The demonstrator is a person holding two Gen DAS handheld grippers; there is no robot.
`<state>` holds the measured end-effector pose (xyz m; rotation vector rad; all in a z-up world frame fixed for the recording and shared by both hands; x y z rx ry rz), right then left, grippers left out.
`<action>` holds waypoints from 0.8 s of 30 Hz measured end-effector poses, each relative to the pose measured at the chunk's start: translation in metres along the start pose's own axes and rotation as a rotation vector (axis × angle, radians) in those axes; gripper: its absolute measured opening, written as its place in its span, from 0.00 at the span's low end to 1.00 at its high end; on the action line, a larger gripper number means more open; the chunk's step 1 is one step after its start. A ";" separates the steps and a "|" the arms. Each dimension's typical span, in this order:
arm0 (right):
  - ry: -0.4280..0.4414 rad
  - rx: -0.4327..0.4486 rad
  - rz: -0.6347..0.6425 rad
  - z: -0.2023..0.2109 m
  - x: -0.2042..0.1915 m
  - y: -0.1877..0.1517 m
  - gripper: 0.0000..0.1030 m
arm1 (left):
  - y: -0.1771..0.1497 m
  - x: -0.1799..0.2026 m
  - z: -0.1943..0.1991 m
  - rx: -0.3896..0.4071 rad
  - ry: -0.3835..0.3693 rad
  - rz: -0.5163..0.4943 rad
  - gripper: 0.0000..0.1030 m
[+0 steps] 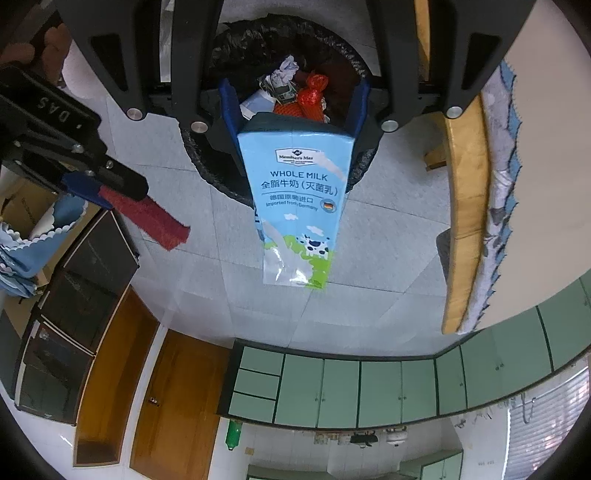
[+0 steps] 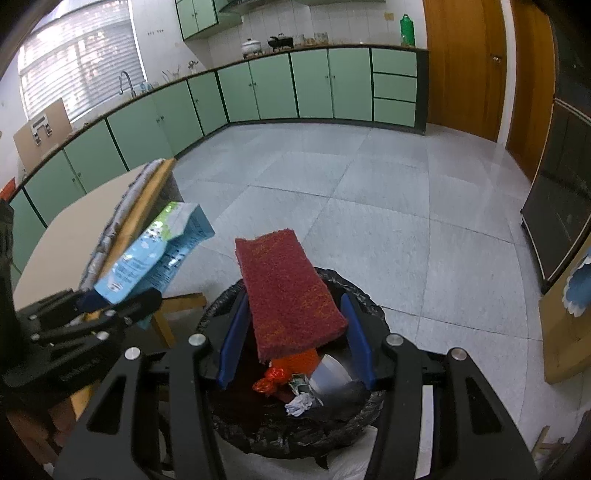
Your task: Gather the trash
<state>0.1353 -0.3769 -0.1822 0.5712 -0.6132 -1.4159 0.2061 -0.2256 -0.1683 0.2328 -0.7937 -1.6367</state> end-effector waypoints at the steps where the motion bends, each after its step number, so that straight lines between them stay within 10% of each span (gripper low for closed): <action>1: 0.002 -0.006 -0.002 -0.005 0.001 -0.001 0.47 | 0.001 0.000 -0.002 -0.001 0.002 -0.002 0.46; 24: -0.068 0.021 -0.056 0.011 0.021 -0.003 0.95 | 0.034 -0.018 0.044 0.123 -0.004 0.026 0.86</action>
Point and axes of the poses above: each gripper's, at about its wrist camera, not at the fingertips, and z roughly against the way its jaws point, x to its right, y to its top, the point moved 6 cm from there along -z, roughly the way its jaws point, and after that the axes turned 14 degrees about z, right-handed, at the moved point
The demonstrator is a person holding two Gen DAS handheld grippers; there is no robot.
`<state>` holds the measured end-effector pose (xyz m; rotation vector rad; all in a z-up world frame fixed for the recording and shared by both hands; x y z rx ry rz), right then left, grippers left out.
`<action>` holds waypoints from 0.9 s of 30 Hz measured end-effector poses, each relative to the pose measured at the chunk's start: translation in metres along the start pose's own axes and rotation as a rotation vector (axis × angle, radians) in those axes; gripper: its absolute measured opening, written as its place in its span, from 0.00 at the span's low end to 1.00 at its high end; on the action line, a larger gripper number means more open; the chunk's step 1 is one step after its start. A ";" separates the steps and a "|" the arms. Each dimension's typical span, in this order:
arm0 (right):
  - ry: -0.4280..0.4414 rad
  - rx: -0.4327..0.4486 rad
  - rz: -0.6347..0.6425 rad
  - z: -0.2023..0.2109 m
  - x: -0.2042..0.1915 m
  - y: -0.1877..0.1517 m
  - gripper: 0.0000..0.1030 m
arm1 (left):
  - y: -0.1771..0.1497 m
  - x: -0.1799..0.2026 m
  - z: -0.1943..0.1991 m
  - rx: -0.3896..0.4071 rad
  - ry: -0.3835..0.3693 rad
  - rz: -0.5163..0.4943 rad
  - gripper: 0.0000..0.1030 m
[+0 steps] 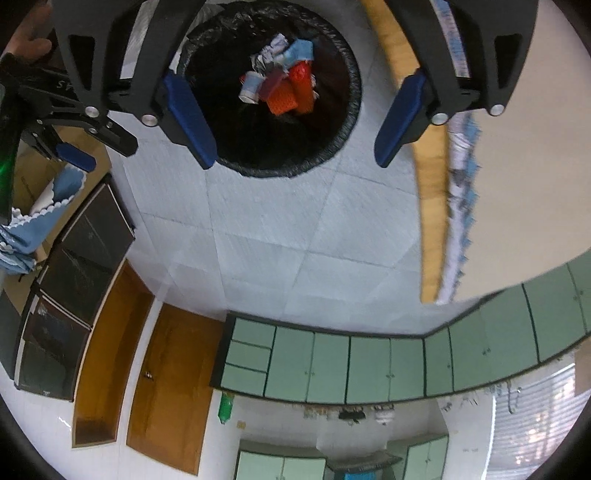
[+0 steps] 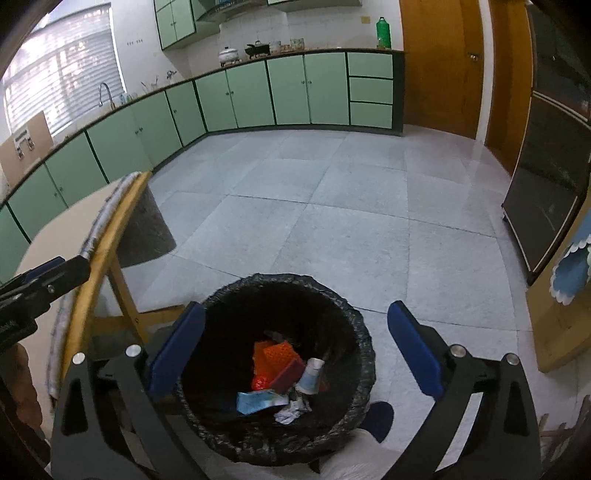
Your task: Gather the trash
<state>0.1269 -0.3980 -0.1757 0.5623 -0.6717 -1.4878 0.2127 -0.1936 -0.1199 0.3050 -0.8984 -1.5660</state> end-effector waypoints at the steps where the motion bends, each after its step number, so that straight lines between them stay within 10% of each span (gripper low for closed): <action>1: 0.007 0.002 -0.003 0.005 -0.002 0.001 0.95 | 0.002 -0.001 0.007 0.012 0.001 0.002 0.88; 27: 0.070 0.134 0.086 0.138 -0.083 0.018 0.95 | -0.013 -0.034 0.150 0.139 0.028 0.024 0.94</action>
Point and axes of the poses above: each gripper's, at about its wrist camera, not at the fingertips, and z roughly against the way its jaws point, x to its right, y to its top, the point moved 6 cm from there along -z, roughly the way its jaws point, and after that the axes turned 14 degrees about z, right-handed, at the moved point
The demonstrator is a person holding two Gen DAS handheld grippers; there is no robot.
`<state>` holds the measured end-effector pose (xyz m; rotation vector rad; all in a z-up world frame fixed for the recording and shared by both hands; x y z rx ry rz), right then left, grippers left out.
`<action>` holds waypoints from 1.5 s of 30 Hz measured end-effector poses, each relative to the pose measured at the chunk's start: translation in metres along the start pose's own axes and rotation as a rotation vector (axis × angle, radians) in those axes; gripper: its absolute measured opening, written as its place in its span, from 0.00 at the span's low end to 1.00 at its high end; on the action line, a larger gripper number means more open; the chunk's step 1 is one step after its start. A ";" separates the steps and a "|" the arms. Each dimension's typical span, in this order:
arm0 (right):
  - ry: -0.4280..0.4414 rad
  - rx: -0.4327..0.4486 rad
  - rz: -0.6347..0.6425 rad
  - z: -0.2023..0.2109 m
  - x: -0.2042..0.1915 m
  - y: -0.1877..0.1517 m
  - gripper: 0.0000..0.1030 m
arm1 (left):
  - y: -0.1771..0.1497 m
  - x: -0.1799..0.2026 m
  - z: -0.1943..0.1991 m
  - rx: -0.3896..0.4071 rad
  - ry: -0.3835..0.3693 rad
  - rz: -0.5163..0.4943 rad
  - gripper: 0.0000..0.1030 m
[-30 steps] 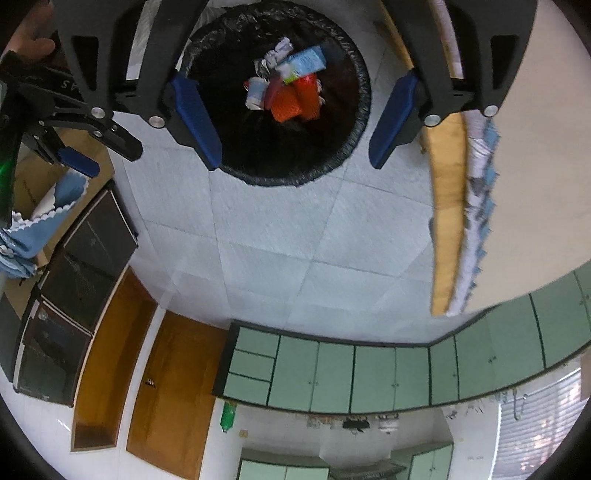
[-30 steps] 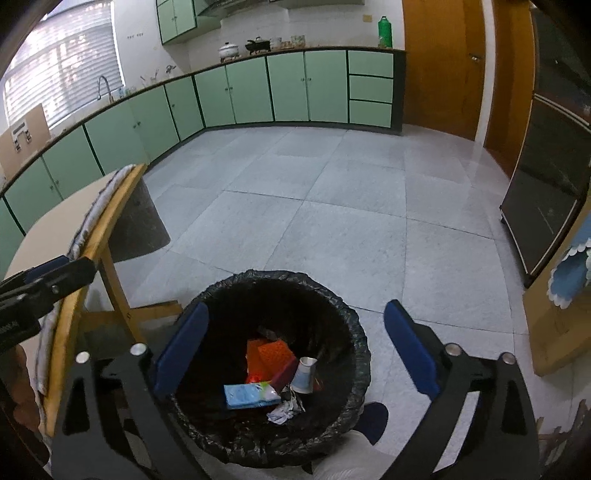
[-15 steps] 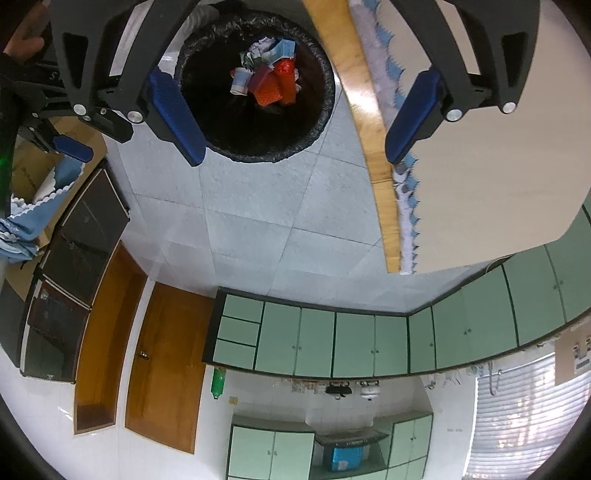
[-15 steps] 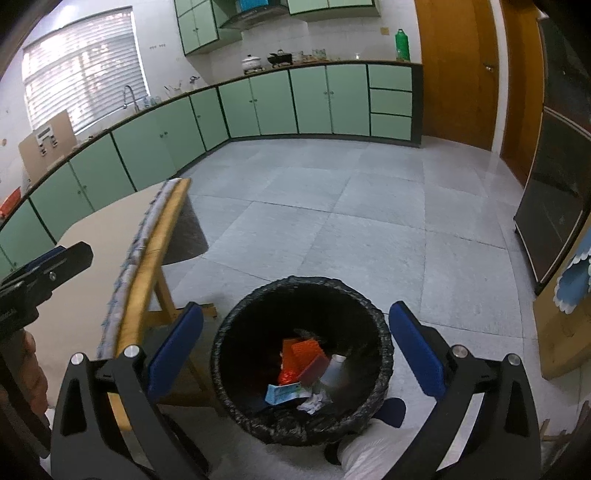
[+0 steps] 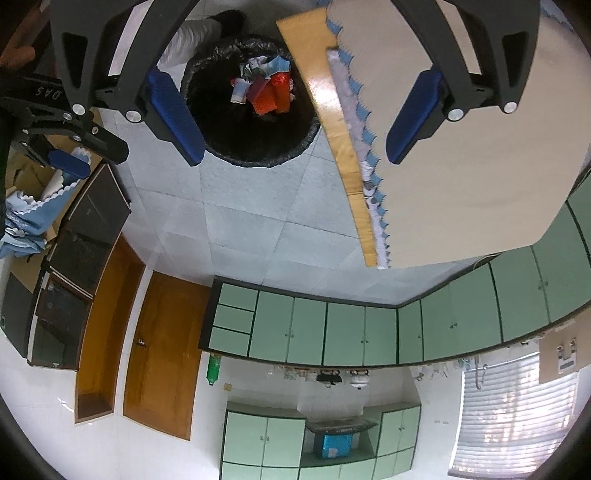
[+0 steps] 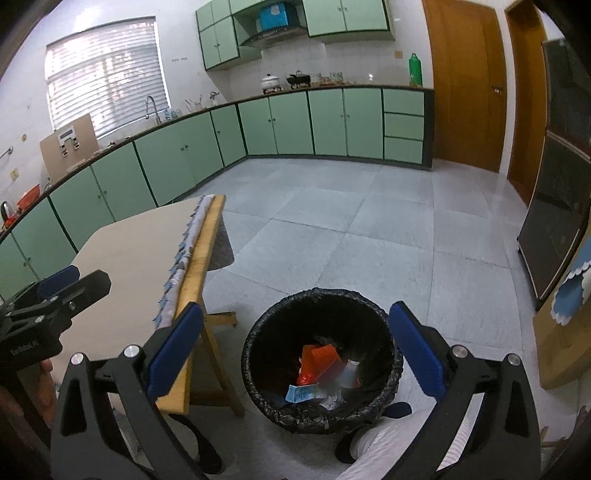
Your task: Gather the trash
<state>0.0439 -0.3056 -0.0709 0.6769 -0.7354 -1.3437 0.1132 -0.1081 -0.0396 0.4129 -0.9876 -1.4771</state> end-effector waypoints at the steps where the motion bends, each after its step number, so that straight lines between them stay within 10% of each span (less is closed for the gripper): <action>1: 0.000 0.005 0.005 0.004 -0.002 0.000 0.95 | 0.000 -0.001 0.005 0.006 0.001 0.001 0.94; 45: 0.032 0.163 0.077 0.069 -0.053 0.016 0.95 | -0.004 -0.027 0.067 0.109 0.038 0.018 0.94</action>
Point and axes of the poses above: each gripper's, at about its wrist camera, not at the fingertips, and z roughly against the way its jaws point, x to its right, y to its top, the point moved 6 cm from there along -z, roughly the way its jaws point, and after that the axes turned 14 degrees about z, right-handed, at the moved point
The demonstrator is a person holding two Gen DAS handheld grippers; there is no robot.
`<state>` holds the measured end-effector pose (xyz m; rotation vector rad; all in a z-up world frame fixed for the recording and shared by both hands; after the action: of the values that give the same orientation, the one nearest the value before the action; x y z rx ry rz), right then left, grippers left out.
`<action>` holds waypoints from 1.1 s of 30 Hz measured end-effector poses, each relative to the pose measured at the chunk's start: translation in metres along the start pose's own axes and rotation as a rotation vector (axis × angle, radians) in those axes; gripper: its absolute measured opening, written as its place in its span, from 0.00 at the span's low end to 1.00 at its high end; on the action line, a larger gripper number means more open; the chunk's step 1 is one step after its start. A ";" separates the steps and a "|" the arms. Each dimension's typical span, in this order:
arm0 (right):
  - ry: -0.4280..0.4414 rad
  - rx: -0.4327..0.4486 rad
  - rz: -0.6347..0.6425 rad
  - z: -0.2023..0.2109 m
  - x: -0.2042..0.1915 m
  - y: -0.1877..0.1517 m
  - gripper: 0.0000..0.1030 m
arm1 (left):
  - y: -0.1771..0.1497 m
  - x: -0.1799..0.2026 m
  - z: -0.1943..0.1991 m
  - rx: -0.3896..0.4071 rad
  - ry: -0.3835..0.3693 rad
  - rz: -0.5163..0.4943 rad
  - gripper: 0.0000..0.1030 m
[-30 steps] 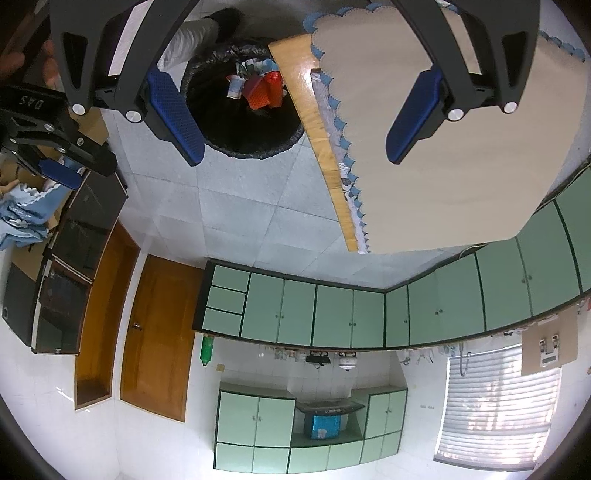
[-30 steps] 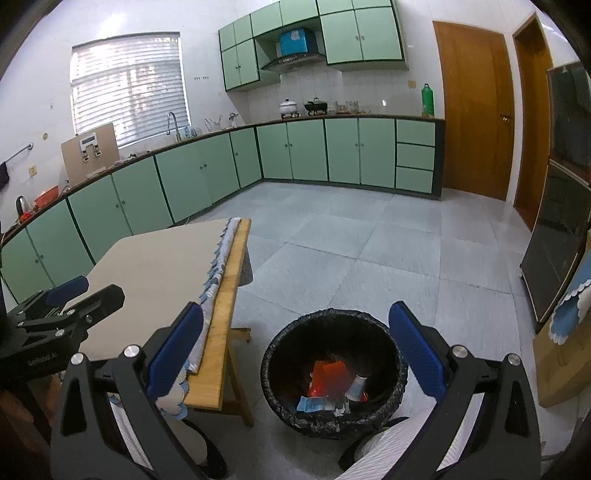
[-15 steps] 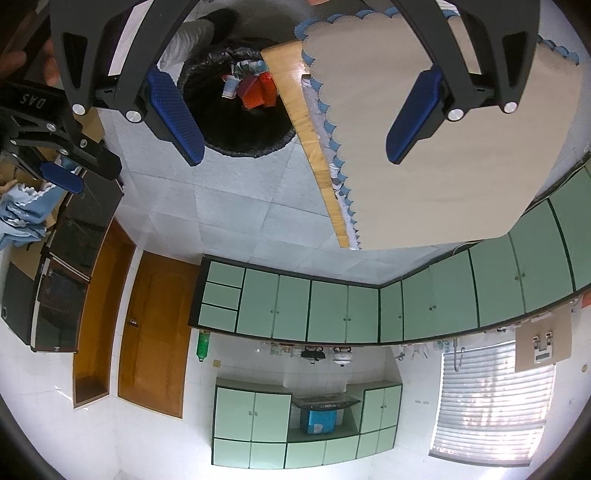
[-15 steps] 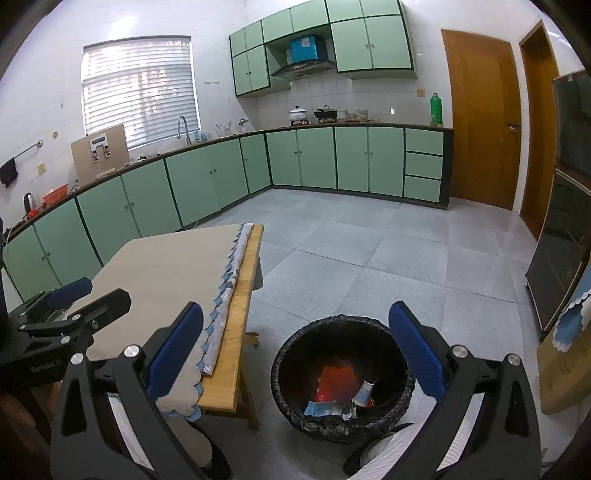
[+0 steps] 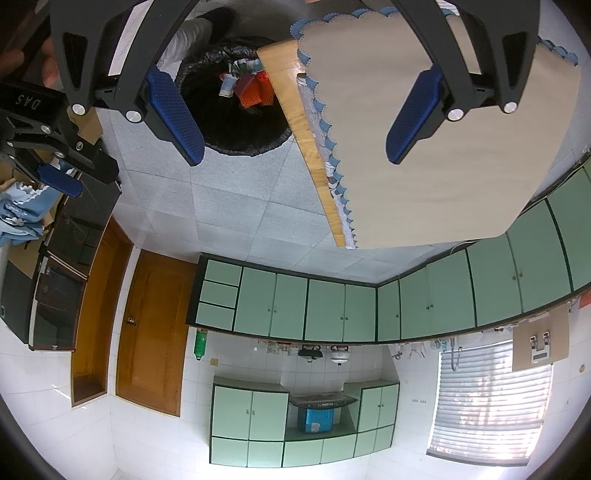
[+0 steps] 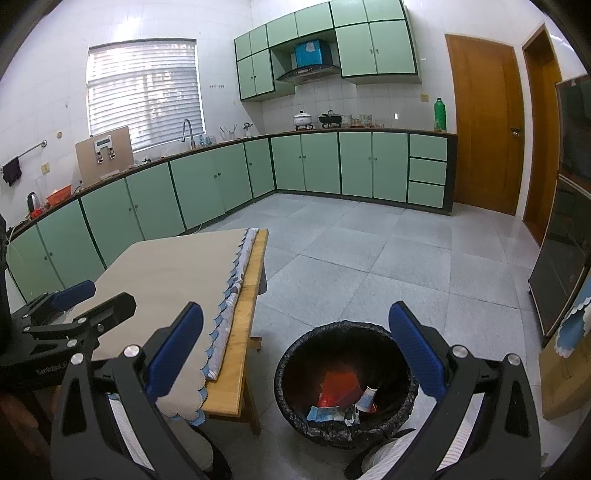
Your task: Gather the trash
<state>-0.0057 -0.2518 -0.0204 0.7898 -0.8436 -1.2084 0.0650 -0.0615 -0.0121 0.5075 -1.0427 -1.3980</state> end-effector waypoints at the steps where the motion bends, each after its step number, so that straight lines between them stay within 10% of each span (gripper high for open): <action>1: 0.000 0.001 0.000 0.000 0.000 0.000 0.95 | 0.000 -0.001 0.000 0.001 0.001 0.000 0.94; 33: -0.001 0.014 0.009 0.002 0.005 0.006 0.95 | 0.003 -0.001 0.007 0.016 0.002 -0.004 0.94</action>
<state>-0.0040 -0.2555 -0.0140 0.7960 -0.8558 -1.1961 0.0613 -0.0586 -0.0066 0.5230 -1.0525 -1.3934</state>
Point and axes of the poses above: each gripper's, at about its wrist camera, not at the fingertips, and z roughly against the way its jaws point, x to its right, y to its top, the point moved 6 cm from there along -z, roughly the way its jaws point, and after that the axes turned 14 degrees about z, right-handed, at the moved point
